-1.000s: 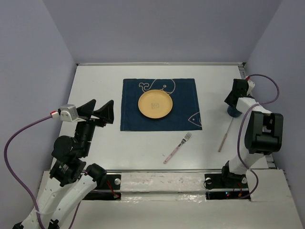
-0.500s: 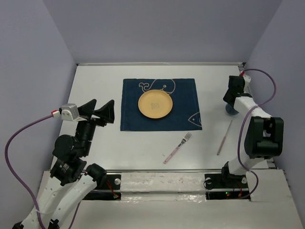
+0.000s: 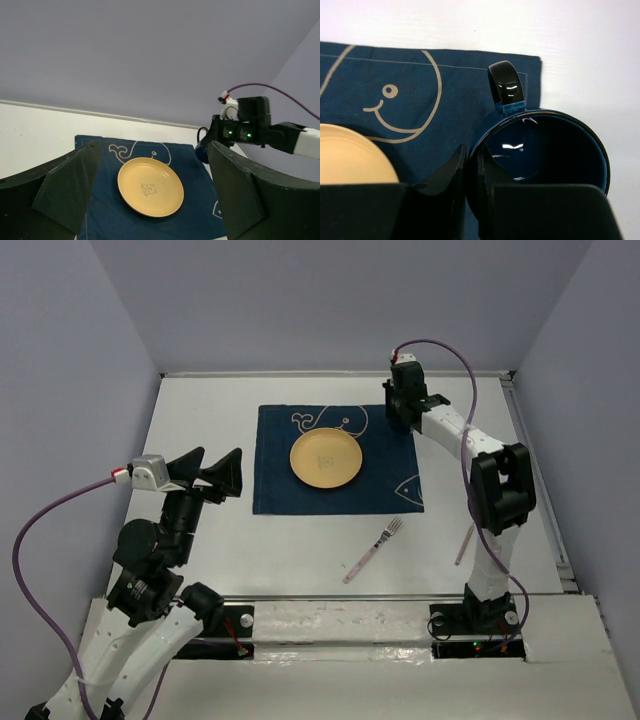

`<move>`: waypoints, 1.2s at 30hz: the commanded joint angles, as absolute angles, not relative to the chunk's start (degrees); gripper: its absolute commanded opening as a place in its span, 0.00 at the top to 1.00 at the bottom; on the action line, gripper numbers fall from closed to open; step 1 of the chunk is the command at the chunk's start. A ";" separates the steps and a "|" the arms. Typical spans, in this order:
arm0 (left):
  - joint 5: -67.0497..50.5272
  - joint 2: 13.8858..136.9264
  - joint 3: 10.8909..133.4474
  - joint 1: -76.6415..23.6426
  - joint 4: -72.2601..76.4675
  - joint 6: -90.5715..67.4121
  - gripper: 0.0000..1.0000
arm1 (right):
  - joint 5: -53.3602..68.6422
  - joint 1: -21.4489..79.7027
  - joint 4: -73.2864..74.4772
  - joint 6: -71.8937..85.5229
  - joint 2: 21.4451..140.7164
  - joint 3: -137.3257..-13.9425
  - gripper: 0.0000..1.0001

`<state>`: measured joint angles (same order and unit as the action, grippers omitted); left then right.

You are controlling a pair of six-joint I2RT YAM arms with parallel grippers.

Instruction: Set the dinner table for one person

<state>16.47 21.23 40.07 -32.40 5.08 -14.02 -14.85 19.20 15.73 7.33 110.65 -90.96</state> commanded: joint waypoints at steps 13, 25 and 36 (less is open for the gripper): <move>17.23 23.11 39.55 -32.08 8.44 -14.33 0.01 | -10.81 20.30 22.41 1.14 125.50 -111.96 1.00; 12.75 26.53 39.73 -31.82 8.79 -14.50 0.01 | -12.74 20.30 23.11 1.40 129.29 -114.52 0.74; -9.92 35.77 41.05 -31.20 12.21 -20.47 0.01 | -7.56 20.30 23.12 7.73 113.57 -108.38 0.19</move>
